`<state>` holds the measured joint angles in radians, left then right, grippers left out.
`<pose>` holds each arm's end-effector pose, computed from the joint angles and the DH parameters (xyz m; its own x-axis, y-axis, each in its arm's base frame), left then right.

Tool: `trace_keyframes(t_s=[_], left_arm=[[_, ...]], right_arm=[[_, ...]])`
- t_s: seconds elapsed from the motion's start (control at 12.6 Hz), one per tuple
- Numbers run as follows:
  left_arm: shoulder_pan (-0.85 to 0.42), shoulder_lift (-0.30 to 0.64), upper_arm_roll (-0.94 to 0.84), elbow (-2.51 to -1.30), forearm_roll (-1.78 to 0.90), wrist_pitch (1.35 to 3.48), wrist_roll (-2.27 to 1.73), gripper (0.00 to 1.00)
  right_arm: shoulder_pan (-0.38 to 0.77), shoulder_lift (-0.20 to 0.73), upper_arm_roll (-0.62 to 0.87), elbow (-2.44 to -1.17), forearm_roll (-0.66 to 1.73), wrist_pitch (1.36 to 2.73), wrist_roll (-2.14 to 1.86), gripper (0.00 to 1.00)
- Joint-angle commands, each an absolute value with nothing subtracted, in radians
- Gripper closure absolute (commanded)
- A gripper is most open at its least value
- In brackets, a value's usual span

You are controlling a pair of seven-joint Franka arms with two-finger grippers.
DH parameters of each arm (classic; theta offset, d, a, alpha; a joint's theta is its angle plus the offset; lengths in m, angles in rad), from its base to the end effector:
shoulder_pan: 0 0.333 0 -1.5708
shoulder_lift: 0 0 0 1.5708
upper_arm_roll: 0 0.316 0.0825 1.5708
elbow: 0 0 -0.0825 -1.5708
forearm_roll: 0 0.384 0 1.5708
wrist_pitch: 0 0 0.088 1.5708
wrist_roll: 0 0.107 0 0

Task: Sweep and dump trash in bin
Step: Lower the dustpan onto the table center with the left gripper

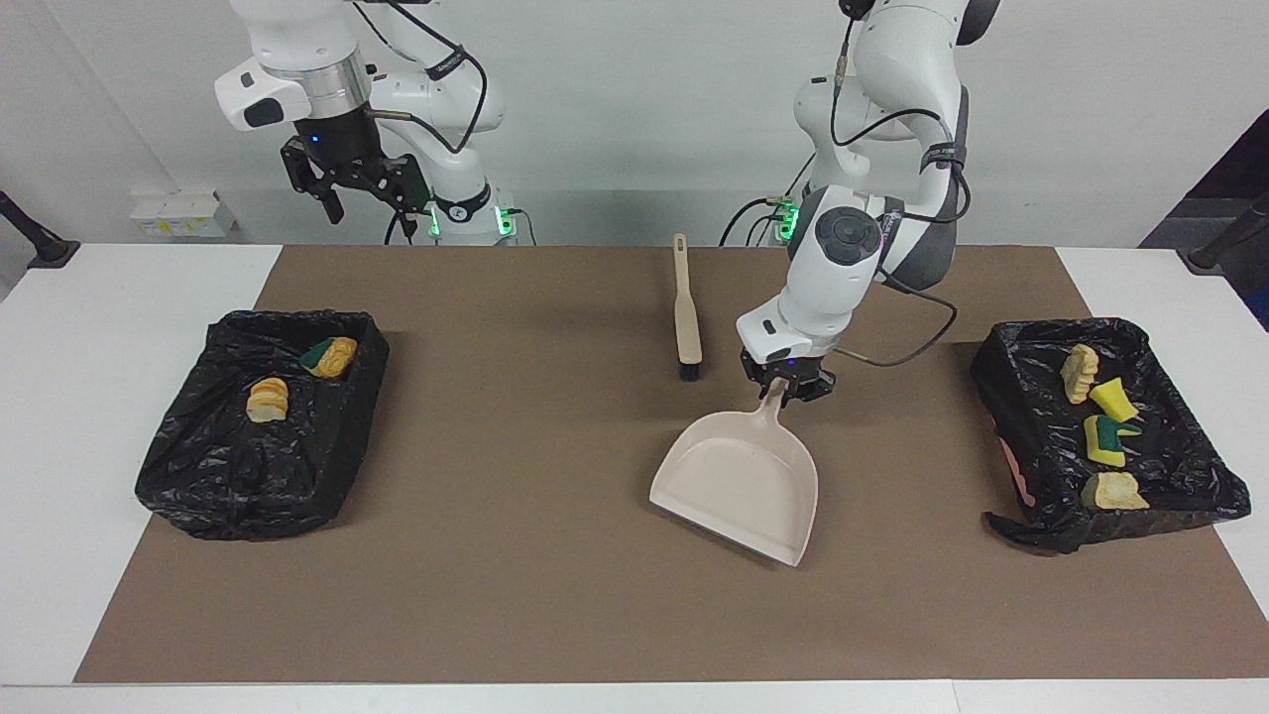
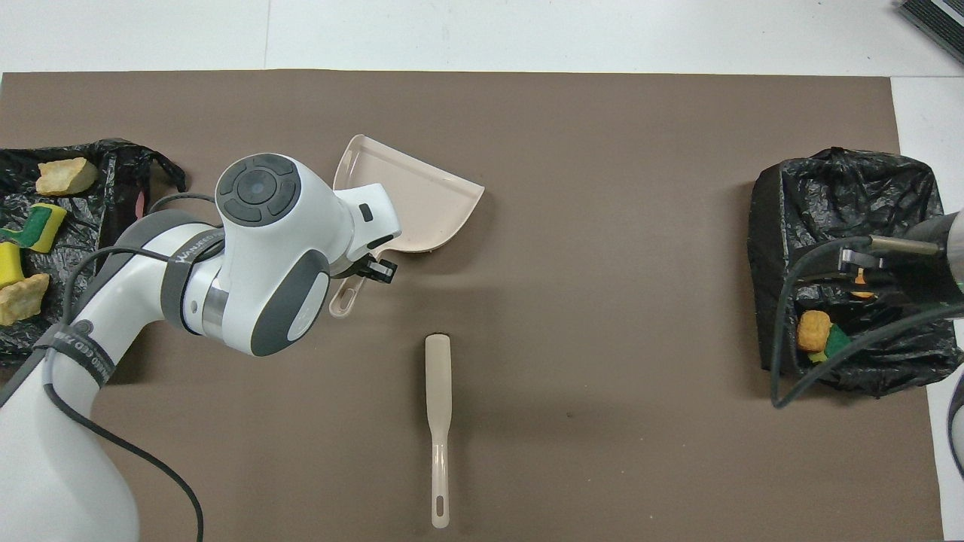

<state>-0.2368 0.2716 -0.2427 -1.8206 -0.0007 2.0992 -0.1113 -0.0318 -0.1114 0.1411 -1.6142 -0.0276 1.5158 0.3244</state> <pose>0.5602 -0.2808 0.3938 0.9364 -0.3509 0.0072 -0.3506 -0.9342 0.0663 0.5109 0.0576 0.6583 0.9762 -0.2153 0.0251 -0.2161 -0.9757 0.0371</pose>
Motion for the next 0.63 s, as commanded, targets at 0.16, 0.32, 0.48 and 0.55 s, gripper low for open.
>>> trace_keyframes(t_s=[0.16,0.32,0.48,0.55], left_arm=[[-0.34,0.334,-0.222,-1.77,-0.015,2.178,-0.476,1.0],[-0.34,0.339,-0.222,-1.775,-0.018,2.244,-0.561,1.0],[-0.344,0.339,-0.222,-1.787,-0.017,2.246,-0.561,1.0],[-0.342,0.339,-0.222,-1.787,-0.017,2.246,-0.561,1.0]], right_arm=[[-0.048,-0.1,0.149,-1.592,-0.045,1.506,0.299,0.0],[-0.054,-0.1,0.144,-1.589,-0.044,1.506,0.285,0.0],[-0.054,-0.1,0.144,-1.591,-0.046,1.508,0.282,0.0],[-0.054,-0.1,0.144,-1.591,-0.046,1.509,0.281,0.0]])
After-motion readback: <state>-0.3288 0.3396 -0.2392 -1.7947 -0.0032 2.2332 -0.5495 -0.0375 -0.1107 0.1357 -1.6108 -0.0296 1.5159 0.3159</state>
